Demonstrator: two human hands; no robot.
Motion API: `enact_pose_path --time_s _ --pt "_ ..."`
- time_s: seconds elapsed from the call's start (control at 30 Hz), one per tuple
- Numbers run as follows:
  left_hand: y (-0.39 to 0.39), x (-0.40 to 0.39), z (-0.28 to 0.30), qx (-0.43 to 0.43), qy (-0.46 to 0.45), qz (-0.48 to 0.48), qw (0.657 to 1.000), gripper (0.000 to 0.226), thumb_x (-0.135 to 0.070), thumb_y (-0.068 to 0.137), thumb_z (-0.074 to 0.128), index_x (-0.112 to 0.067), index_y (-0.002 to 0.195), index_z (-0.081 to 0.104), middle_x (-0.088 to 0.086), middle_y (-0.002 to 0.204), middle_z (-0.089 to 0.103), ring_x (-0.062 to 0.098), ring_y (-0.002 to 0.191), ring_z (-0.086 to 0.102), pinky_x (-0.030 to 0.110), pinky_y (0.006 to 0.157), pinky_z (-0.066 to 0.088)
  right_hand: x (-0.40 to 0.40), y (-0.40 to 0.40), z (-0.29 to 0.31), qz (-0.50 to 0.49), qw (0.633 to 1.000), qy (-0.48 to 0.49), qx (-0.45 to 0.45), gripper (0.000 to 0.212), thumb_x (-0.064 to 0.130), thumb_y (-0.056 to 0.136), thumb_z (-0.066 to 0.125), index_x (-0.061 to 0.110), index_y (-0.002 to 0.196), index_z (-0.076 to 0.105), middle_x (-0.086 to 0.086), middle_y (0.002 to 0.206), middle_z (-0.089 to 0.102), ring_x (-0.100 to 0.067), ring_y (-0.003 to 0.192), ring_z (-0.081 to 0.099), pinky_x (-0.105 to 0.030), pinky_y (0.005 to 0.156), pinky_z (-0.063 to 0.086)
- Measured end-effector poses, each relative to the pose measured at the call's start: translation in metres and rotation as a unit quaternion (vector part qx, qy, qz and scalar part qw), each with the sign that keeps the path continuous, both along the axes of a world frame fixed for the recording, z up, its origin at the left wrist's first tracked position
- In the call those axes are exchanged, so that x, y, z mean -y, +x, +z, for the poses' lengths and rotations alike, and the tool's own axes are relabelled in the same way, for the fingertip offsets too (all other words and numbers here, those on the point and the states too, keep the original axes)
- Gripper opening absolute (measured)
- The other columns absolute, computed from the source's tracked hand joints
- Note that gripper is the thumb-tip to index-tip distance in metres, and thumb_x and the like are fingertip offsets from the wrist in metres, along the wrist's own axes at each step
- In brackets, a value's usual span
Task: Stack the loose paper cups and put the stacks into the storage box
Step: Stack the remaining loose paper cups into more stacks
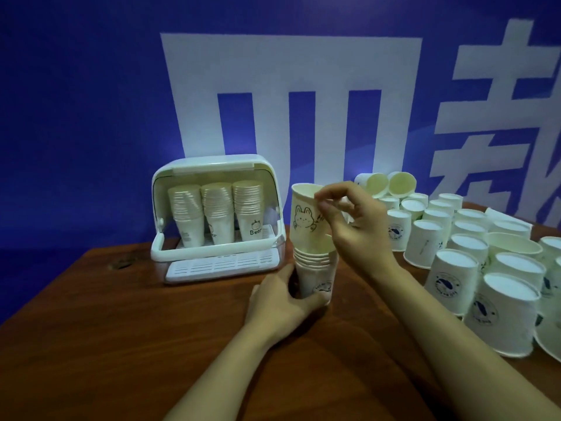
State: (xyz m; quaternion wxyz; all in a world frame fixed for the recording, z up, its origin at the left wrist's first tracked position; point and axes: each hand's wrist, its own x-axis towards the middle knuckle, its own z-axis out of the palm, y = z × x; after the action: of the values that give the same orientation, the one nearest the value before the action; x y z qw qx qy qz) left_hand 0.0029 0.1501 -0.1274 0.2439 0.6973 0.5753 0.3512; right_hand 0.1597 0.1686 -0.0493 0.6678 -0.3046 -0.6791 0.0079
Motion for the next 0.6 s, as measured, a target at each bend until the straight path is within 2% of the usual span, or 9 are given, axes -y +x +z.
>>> enact_pose_path --time_s 0.13,0.3,0.4,0.47,0.53,0.6 --pt "-0.001 -0.005 -0.003 0.066 -0.004 0.013 0.998 0.076 -0.079 0.056 0.075 -0.041 0.122 0.069 -0.019 0.113 0.077 0.009 0.109 0.072 0.044 0.099 0.058 0.002 -0.002 -0.006 -0.003 0.996 -0.035 0.086 0.012 0.000 0.086 0.068 0.008 0.095 0.070 0.000 0.091 0.070 -0.010 0.086 0.063 -0.020 0.080 0.049" --pt "0.000 -0.007 -0.004 0.067 0.006 0.011 0.998 0.069 -0.067 0.057 0.080 -0.036 0.118 0.072 -0.016 0.108 0.078 0.005 0.101 0.072 0.042 0.092 0.061 -0.001 0.003 -0.003 0.003 0.993 -0.041 0.114 0.012 0.002 0.085 0.067 0.011 0.092 0.071 -0.003 0.096 0.061 -0.013 0.091 0.060 -0.018 0.081 0.045" --pt "-0.001 -0.010 -0.006 0.075 0.007 0.030 0.997 0.049 -0.054 0.065 0.086 -0.035 0.107 0.072 -0.015 0.102 0.078 0.005 0.096 0.072 0.041 0.089 0.061 -0.007 0.001 -0.017 0.025 0.986 -0.095 0.134 0.010 0.007 0.084 0.067 0.012 0.090 0.072 -0.005 0.110 0.058 -0.009 0.106 0.057 -0.013 0.090 0.041" --pt "-0.002 -0.013 -0.006 0.078 0.011 0.052 0.996 0.040 -0.048 0.069 0.089 -0.033 0.101 0.071 -0.014 0.101 0.077 0.006 0.095 0.072 0.039 0.086 0.061 -0.011 -0.004 -0.032 0.027 0.980 -0.133 0.149 0.010 0.016 0.085 0.064 0.011 0.090 0.071 -0.005 0.122 0.054 -0.006 0.115 0.055 -0.014 0.096 0.040" --pt "-0.002 -0.014 -0.006 0.079 0.023 0.081 0.993 0.035 -0.043 0.072 0.089 -0.033 0.097 0.068 -0.011 0.100 0.077 0.009 0.094 0.072 0.037 0.083 0.061 -0.015 -0.010 -0.047 0.005 0.978 -0.143 0.149 0.015 0.022 0.090 0.059 0.010 0.092 0.068 -0.006 0.134 0.050 -0.013 0.123 0.053 -0.024 0.101 0.041" --pt "-0.002 -0.014 -0.005 0.088 0.034 0.105 0.990 0.034 -0.042 0.072 0.089 -0.031 0.098 0.068 -0.008 0.101 0.076 0.013 0.095 0.071 0.035 0.081 0.060 -0.015 -0.014 -0.058 -0.015 0.981 -0.139 0.138 0.021 0.025 0.096 0.055 0.011 0.107 0.067 -0.004 0.142 0.046 -0.015 0.131 0.049 -0.028 0.105 0.041"
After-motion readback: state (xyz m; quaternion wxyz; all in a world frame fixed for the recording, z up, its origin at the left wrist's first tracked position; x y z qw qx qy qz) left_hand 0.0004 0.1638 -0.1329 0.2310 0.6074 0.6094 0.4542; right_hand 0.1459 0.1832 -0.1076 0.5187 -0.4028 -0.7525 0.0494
